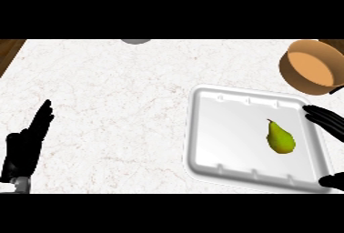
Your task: Pick the pear from the tray and place it in the pot
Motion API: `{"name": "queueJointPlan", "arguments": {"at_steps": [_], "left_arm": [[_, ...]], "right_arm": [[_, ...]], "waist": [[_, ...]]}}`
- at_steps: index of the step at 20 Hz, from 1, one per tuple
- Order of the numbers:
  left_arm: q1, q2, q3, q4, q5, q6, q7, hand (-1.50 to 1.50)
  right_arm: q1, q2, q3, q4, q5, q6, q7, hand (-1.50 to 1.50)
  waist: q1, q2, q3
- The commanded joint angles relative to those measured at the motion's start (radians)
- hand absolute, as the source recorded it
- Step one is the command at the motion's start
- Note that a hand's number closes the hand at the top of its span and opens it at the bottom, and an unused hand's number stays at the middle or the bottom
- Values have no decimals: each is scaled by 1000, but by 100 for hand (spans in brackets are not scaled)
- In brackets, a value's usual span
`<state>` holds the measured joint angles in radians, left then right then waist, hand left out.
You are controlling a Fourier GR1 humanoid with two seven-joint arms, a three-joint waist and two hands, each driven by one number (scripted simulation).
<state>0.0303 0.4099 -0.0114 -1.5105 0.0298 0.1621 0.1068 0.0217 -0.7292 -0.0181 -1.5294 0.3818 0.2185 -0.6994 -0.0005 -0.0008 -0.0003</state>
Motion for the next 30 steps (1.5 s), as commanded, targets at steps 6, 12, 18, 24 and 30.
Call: {"name": "queueJointPlan", "arguments": {"at_steps": [6, 12, 18, 24, 30], "left_arm": [[-25, -21, 62, -28, -37, -43, 60, 0], [8, -68, 72, -44, -69, -69, 33, 0], [-56, -29, 145, -26, -42, -146, 87, 0], [18, -123, 118, -25, -130, -107, 1, 0], [-46, -135, 116, -20, -144, -116, 46, 0]], "right_arm": [[-15, 124, 31, -51, 179, -1, 109, -150], [-31, 173, 24, 10, 261, 18, 93, -150], [-45, 217, -7, 8, 295, 23, 121, -150], [-154, 252, -22, 92, 335, 67, 116, -150], [-125, 254, 11, 122, 425, -36, -11, 150]], "waist": [[0, 0, 0], [2, 0, 0], [0, 0, 0], [3, 1, 0], [0, 1, 0]]}}
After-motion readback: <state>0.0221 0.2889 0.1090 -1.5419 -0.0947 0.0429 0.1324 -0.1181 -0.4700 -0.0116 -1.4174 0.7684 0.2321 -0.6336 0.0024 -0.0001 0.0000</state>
